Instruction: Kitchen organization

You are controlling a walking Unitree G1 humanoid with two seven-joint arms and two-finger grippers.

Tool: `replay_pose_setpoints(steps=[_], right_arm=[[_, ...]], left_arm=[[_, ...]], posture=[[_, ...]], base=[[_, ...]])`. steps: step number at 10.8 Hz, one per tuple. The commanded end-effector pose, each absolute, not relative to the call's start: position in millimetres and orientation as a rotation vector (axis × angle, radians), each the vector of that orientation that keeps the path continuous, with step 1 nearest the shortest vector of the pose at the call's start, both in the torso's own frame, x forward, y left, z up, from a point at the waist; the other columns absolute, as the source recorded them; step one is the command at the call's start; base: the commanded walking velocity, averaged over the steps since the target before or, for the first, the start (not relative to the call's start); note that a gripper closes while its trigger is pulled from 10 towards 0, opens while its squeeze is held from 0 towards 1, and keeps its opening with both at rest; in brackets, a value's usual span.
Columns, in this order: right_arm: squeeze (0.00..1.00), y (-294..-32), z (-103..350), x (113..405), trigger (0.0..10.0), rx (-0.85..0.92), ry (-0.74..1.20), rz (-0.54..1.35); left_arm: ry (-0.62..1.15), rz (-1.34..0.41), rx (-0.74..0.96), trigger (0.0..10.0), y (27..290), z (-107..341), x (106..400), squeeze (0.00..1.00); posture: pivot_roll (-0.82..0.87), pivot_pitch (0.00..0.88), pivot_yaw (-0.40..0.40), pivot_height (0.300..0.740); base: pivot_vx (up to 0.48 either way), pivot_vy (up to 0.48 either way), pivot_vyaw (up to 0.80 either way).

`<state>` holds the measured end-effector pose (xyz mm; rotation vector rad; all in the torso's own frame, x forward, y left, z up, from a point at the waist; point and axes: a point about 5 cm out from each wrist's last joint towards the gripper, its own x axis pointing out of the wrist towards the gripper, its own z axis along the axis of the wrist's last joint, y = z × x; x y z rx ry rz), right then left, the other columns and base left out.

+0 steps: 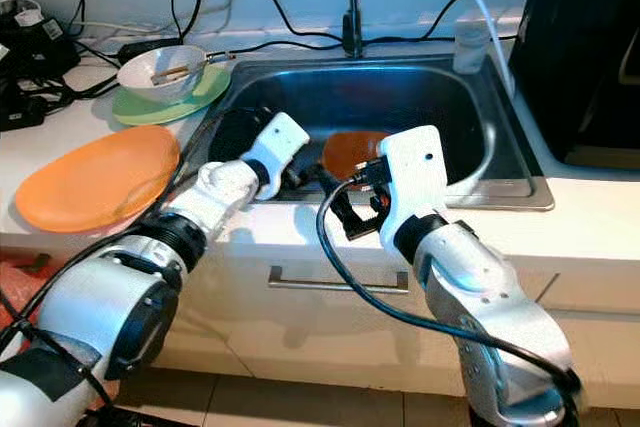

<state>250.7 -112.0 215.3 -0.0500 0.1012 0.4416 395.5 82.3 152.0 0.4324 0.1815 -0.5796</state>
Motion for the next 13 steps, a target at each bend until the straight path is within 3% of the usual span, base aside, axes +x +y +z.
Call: replay_pose_setpoints(steps=[1,4,8,11,13], right_arm=[[0.44,-106.4,218.4,253.9,10.0,-0.052,0.078,0.462],[0.44,-100.9,218.7,265.2,10.0,-0.039,0.042,0.47],[0.44,-93.6,220.6,279.9,10.0,-0.036,-0.009,0.485],[0.44,-89.3,218.6,286.8,10.0,-0.038,-0.024,0.506],[0.44,-85.9,214.5,290.4,10.0,-0.035,-0.022,0.528]], left_arm=[[0.133,-0.536,0.394,10.0,89.8,165.9,401.3,1.0],[-0.026,-0.506,0.24,10.0,93.9,192.6,406.4,1.0],[-0.181,-0.418,0.011,10.0,100.4,193.4,399.4,1.0],[-0.333,-0.357,0.092,10.0,112.7,203.3,386.1,1.0],[-0.249,-0.224,0.203,10.0,145.7,185.7,382.4,1.0]], posture=[[-0.3,0.0,0.147,0.74],[-0.24,0.0,0.157,0.74],[-0.18,0.0,0.152,0.74],[-0.12,0.0,0.131,0.74],[-0.06,0.0,0.11,0.74]], base=[[0.0,0.0,0.0],[0.0,0.0,0.0],[0.0,0.0,0.0],[0.0,0.0,0.0],[0.0,0.0,0.0]])
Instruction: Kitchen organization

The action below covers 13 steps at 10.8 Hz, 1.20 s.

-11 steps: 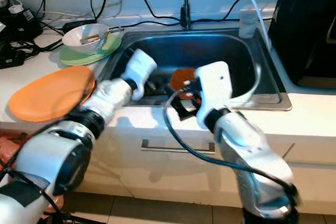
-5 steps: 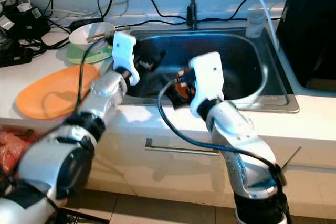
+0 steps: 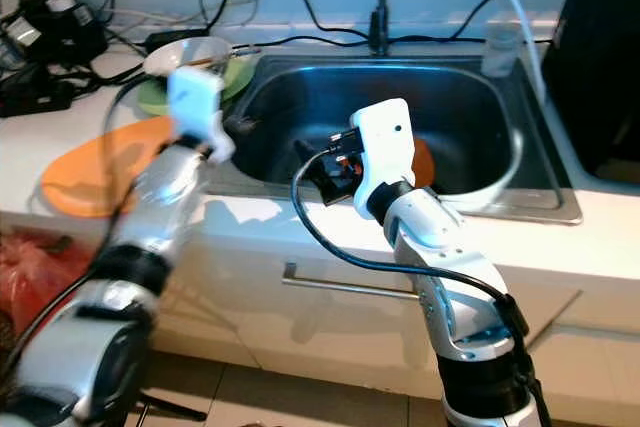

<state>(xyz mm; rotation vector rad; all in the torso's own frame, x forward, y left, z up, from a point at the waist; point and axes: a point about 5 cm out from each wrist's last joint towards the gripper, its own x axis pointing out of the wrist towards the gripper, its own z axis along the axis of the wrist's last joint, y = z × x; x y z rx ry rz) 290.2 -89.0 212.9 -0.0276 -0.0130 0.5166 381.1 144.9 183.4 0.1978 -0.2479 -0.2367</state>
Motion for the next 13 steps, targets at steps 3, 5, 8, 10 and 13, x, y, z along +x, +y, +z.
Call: replay_pose_setpoints(steps=[3,5,8,10,13], right_arm=[[0.43,-78.7,214.7,297.0,10.0,-0.023,-0.043,0.545],[0.44,-82.1,211.5,296.0,10.0,-0.026,-0.042,0.534],[0.44,-84.1,210.6,297.5,10.0,-0.03,-0.044,0.528],[0.44,-84.0,210.0,297.8,10.0,-0.033,-0.045,0.532],[0.44,-86.1,208.5,296.6,10.0,-0.035,-0.042,0.53]], left_arm=[[-0.098,-0.254,0.328,10.0,167.2,161.1,365.1,0.0],[0.001,-0.259,0.455,10.0,172.7,155.9,357.6,0.0],[0.009,-0.299,0.48,10.0,172.4,159.5,345.2,0.0],[0.072,-0.292,0.519,10.0,184.6,156.3,335.0,0.0],[0.155,-0.287,0.579,10.0,199.9,147.6,327.6,0.0]], posture=[[-0.02,0.0,0.116,0.74],[-0.03,0.0,0.126,0.74],[-0.03,0.0,0.124,0.74],[-0.03,0.0,0.125,0.74],[-0.02,0.0,0.121,0.74]], base=[[0.0,0.0,0.0],[0.0,0.0,0.0],[0.0,0.0,0.0],[0.0,0.0,0.0],[0.0,0.0,0.0]])
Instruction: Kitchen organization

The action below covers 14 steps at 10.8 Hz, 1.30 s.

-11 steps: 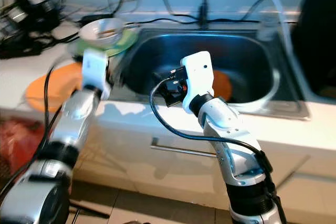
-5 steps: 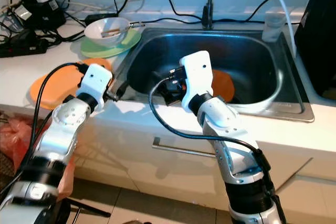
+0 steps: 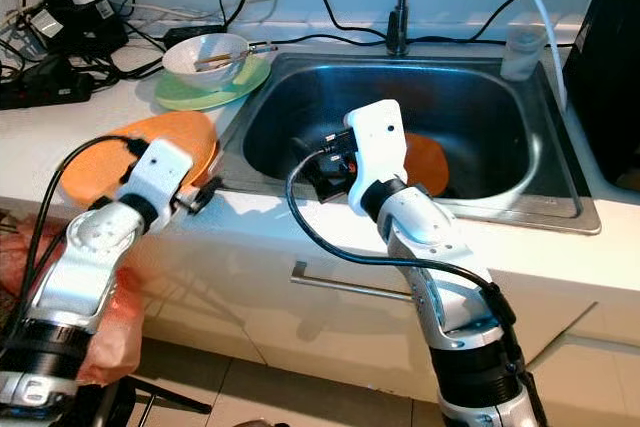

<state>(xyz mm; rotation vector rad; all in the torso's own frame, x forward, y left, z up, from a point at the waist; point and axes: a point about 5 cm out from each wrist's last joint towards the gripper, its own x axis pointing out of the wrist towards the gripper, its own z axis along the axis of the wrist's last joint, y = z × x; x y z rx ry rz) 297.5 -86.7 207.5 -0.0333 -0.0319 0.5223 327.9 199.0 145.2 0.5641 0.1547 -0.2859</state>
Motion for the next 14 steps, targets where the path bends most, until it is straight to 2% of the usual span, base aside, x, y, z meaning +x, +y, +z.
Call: replay_pose_setpoints(steps=[1,7,11,14], right_arm=[[0.44,-86.1,208.5,297.0,10.0,-0.036,-0.042,0.532],[0.44,-89.0,208.6,295.0,10.0,-0.046,-0.036,0.533],[0.44,-87.3,208.0,294.1,10.0,-0.041,-0.033,0.538],[0.44,-87.8,207.8,293.5,10.0,-0.042,-0.03,0.538]], left_arm=[[0.197,-0.302,0.586,10.0,201.8,139.9,324.9,0.0],[0.374,-0.369,0.6,10.0,211.5,107.8,311.7,0.0],[0.37,-0.244,0.62,10.0,240.2,110.2,320.8,0.0],[0.357,-0.201,0.609,10.0,247.0,110.9,325.6,0.0]], posture=[[-0.02,0.0,0.119,0.74],[-0.03,0.0,0.109,0.74],[-0.02,0.0,0.107,0.74],[-0.03,0.0,0.105,0.74]], base=[[0.0,0.0,0.0],[0.0,0.0,0.0],[0.0,0.0,0.0],[0.0,0.0,0.0]])
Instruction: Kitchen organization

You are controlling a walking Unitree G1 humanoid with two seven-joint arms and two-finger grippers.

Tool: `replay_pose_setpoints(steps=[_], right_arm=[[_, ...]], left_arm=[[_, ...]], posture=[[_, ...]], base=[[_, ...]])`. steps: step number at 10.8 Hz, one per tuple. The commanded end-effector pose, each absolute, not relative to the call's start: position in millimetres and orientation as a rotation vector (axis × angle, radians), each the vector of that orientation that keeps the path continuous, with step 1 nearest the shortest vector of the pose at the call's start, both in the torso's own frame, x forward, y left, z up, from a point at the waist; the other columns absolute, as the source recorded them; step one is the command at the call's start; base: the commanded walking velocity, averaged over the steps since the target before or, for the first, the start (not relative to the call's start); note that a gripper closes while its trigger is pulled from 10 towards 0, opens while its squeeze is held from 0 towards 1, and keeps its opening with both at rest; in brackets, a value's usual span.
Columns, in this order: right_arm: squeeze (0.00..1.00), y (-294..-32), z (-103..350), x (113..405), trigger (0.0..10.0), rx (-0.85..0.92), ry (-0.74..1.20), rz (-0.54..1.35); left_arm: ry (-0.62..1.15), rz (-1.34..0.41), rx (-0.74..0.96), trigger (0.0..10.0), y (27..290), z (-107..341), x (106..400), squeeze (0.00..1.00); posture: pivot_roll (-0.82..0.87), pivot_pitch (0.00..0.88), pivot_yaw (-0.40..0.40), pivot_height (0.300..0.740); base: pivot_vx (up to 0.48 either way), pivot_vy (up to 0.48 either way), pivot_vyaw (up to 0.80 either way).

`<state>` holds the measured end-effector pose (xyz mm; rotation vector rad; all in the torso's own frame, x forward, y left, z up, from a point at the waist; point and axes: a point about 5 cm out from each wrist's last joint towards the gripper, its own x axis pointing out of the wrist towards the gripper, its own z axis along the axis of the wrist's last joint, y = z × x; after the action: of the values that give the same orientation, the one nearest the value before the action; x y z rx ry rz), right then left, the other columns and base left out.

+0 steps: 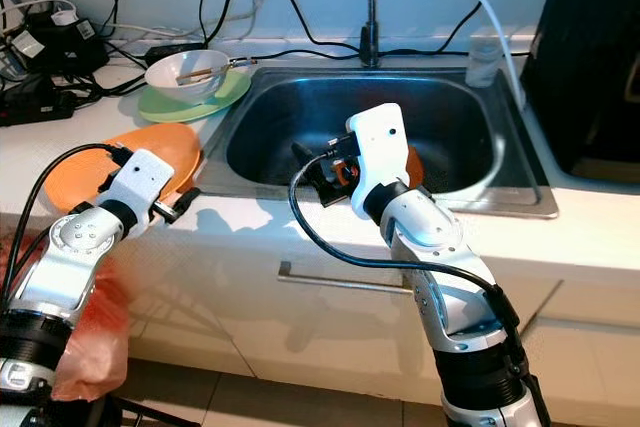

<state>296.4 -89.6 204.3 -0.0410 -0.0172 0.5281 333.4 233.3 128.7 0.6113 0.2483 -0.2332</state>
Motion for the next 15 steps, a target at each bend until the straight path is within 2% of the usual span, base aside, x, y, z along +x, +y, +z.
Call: replay_pose_setpoints(steps=[1,2,3,15], right_arm=[[0.44,-88.2,207.8,293.4,10.0,-0.042,-0.029,0.537],[0.44,-88.9,207.7,293.1,10.0,-0.043,-0.028,0.536],[0.44,-88.8,207.8,293.0,10.0,-0.042,-0.028,0.536],[0.44,-88.2,204.1,291.4,10.0,-0.036,-0.016,0.531]], left_arm=[[0.365,-0.211,0.611,10.0,248.5,108.0,324.9,0.0],[0.374,-0.224,0.605,1.0,250.5,105.2,323.8,0.0],[0.375,-0.229,0.606,0.0,251.0,104.6,324.0,0.0],[0.367,-0.29,0.594,0.0,245.0,99.9,325.5,0.0]], posture=[[-0.03,0.0,0.104,0.74],[-0.03,0.0,0.104,0.74],[-0.03,0.0,0.105,0.74],[-0.04,0.0,0.116,0.74]], base=[[0.0,0.0,0.0],[0.0,0.0,0.0],[0.0,0.0,0.0],[0.0,0.0,0.0]])
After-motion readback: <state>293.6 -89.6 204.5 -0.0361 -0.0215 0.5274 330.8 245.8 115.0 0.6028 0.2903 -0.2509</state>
